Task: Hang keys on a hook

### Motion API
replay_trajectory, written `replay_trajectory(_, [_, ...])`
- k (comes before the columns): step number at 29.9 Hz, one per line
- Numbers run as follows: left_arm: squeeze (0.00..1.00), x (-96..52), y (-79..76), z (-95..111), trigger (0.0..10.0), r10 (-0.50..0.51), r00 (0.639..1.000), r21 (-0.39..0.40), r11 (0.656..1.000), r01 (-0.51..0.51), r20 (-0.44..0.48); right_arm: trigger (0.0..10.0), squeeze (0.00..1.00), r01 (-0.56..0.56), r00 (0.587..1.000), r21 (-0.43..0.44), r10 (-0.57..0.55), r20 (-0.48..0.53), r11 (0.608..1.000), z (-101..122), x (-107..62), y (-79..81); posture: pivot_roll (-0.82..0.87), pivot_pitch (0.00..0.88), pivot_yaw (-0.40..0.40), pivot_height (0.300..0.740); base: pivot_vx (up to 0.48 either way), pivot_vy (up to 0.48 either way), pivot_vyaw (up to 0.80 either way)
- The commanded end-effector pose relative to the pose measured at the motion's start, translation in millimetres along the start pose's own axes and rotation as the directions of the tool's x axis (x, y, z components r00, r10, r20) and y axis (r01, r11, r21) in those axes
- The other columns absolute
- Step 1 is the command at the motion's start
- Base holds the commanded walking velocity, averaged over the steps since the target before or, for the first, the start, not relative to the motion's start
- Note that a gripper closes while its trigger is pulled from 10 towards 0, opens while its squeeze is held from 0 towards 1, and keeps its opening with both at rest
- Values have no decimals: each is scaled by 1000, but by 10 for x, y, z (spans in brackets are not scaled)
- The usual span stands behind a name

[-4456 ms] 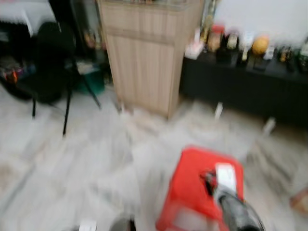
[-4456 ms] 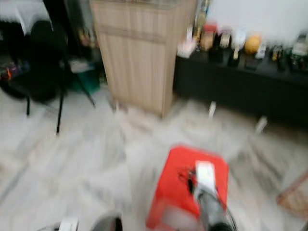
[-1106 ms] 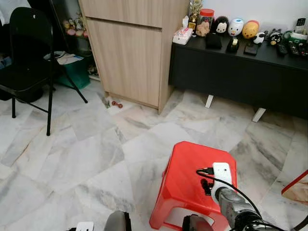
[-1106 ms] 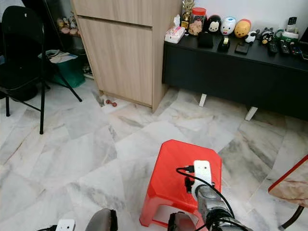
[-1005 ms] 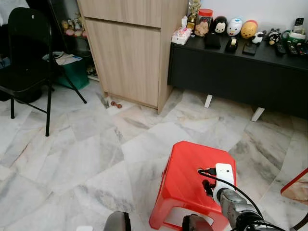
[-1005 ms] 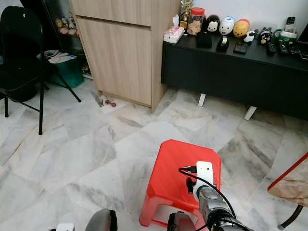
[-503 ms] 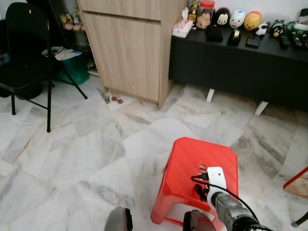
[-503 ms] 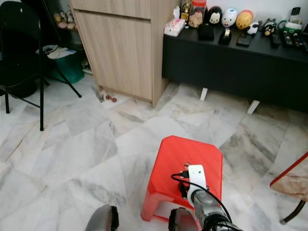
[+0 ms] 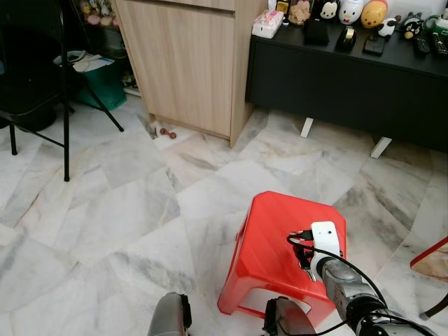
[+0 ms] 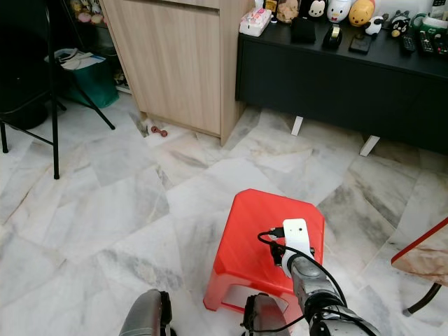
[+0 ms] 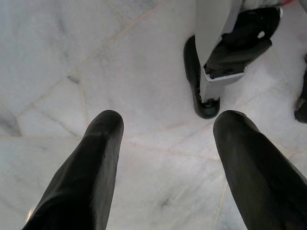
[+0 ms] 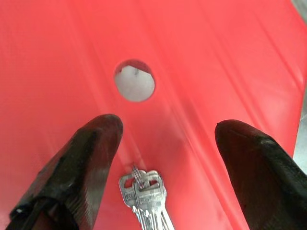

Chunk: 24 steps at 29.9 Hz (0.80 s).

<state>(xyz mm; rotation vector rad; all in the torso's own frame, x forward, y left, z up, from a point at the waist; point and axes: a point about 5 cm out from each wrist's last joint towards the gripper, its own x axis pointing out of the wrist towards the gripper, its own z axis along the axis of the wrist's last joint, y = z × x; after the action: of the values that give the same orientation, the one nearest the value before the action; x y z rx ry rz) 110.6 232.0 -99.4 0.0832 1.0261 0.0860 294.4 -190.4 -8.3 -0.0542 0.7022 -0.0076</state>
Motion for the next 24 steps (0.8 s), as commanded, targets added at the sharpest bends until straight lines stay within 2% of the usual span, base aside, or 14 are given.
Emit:
replay_trajectory(1, [0, -23, 1, -81, 10000, -4, 1000, -3, 1000, 4, -21, 10000, 0, -13, 999, 8, 13, -46, 1000, -111, -12, -4, 109, 182, -38, 613, 0, 0, 0])
replay_trajectory(4, [0, -28, 18, -80, 10000, -1, 1000, -2, 1000, 1, -15, 10000, 0, -41, 995, -7, 40, -86, 999, -233, -25, 54, 116, 189, -32, 613, 0, 0, 0])
replay_trajectory(10, [0, -40, 39, -96, 10000, 5, 1000, 1, 1000, -4, -11, 10000, 0, -51, 994, 2, 51, -94, 999, -282, -33, 80, 119, 198, -28, 613, 0, 0, 0])
replay_trajectory(22, [0, -42, 37, -76, 10000, -1, 1000, 12, 1000, 1, 5, 10000, 0, -60, 997, -12, 59, -53, 998, -191, -20, 90, 121, 213, -26, 613, 0, 0, 0])
replay_trajectory(23, [0, -43, 37, -76, 10000, -1, 1000, 12, 1000, 1, 5, 5373, 0, -62, 997, -14, 61, -53, 998, -191, -20, 90, 121, 213, -26, 613, 0, 0, 0])
replay_trajectory(24, [0, -44, 31, -78, 10000, -3, 1000, 13, 1000, 3, 6, 235, 0, -62, 997, -15, 61, -54, 998, -193, -20, 86, 122, 214, -26, 613, 0, 0, 0])
